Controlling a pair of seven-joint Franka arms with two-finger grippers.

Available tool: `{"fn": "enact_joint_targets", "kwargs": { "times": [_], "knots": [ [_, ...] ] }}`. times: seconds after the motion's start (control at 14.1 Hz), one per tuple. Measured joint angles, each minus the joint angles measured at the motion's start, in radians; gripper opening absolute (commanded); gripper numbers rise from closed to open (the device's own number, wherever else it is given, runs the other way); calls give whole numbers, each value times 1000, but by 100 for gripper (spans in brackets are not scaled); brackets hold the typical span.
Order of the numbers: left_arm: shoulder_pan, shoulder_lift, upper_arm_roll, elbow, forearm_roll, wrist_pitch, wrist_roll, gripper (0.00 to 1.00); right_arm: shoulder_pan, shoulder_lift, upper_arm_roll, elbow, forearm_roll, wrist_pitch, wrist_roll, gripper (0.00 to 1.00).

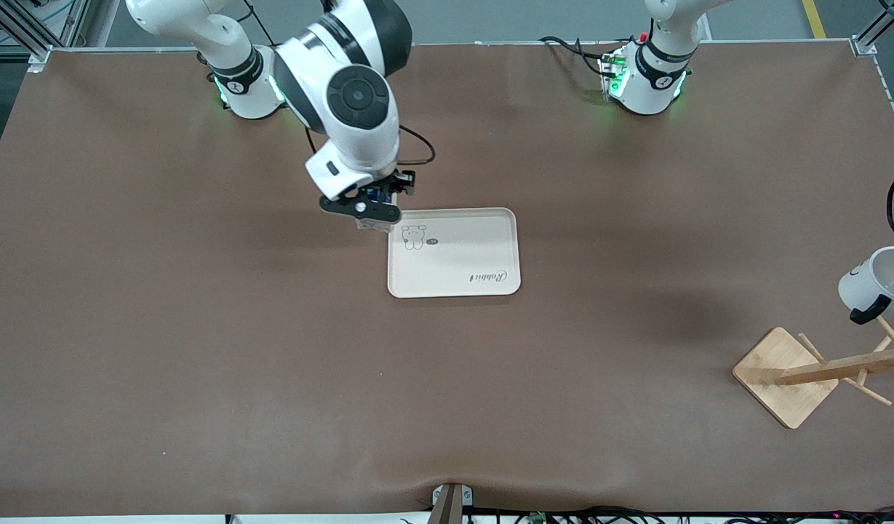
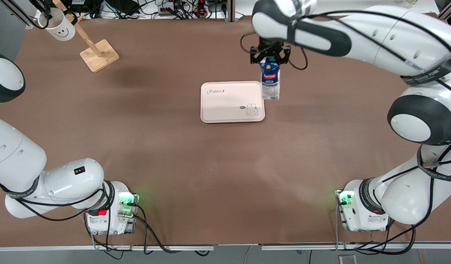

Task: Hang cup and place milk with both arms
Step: 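Lift the milk carton off the tray with the right gripper, then hang the mug handle on the stand peg with the left gripper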

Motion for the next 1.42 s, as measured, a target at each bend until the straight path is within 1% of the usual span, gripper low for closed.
{"fn": "enact_joint_targets", "kwargs": {
  "times": [0.36,0.71,0.92,1.14,1.28,1.35,1.42],
  "knots": [
    [-2,0,-1,0,0,0,0,0,-140,-1,-3,5,0,-7,-13,0],
    [-2,25,-1,21,0,2,0,0,-323,-25,-7,-1,0,-20,-293,0],
    [1,39,-1,40,0,3,0,0,-401,-55,-7,-70,0,7,-381,0],
    [1,55,-1,61,0,9,0,0,-466,-93,-7,-175,-2,110,-528,0],
    [2,76,-1,81,0,14,0,0,-538,-106,-8,-229,-3,170,-658,0],
    [2,87,-1,91,0,18,0,2,-582,-113,-9,-262,-3,213,-733,0],
    [2,96,-1,99,0,23,0,35,-631,-121,-9,-302,-4,265,-805,0]
  ]
}}
